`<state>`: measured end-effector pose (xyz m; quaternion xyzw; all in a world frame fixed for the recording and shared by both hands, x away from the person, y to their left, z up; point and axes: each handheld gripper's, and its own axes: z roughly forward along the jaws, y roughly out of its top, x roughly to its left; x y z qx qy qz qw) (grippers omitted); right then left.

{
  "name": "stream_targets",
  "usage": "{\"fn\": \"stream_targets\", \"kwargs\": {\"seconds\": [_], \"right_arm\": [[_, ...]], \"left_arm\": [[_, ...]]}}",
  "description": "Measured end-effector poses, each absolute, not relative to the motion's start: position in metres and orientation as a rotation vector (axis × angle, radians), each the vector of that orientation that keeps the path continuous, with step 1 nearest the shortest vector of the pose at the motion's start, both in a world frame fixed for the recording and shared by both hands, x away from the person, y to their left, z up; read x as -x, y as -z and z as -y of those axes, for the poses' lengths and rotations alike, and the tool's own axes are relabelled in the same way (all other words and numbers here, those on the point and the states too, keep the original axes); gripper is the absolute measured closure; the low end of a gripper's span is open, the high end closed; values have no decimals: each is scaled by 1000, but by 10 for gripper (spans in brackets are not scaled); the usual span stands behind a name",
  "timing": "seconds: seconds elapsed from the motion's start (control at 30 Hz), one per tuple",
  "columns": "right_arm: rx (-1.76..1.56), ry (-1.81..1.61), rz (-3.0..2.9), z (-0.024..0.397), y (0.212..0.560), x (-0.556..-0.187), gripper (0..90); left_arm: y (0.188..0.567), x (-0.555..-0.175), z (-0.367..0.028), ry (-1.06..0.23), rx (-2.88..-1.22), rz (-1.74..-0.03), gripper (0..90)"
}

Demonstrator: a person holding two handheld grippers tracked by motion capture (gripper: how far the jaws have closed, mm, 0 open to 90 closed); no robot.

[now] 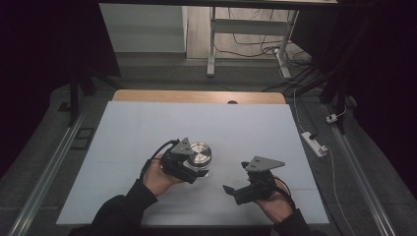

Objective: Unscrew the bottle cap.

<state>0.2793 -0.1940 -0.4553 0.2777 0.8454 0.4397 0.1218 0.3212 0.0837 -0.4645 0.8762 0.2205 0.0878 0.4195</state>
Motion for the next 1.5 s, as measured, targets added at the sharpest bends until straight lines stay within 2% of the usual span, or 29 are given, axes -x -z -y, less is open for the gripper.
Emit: {"fn": "stream_targets", "kwargs": {"seconds": [1.17, 1.5], "right_arm": [[-738, -1338, -2488, 118, 422, -316, 0], [-688, -1350, -2474, 101, 424, -320, 196]], "left_arm": [[468, -320, -80, -223, -2201, -555, 154], [469, -321, -79, -211, -2201, -559, 153]]}}
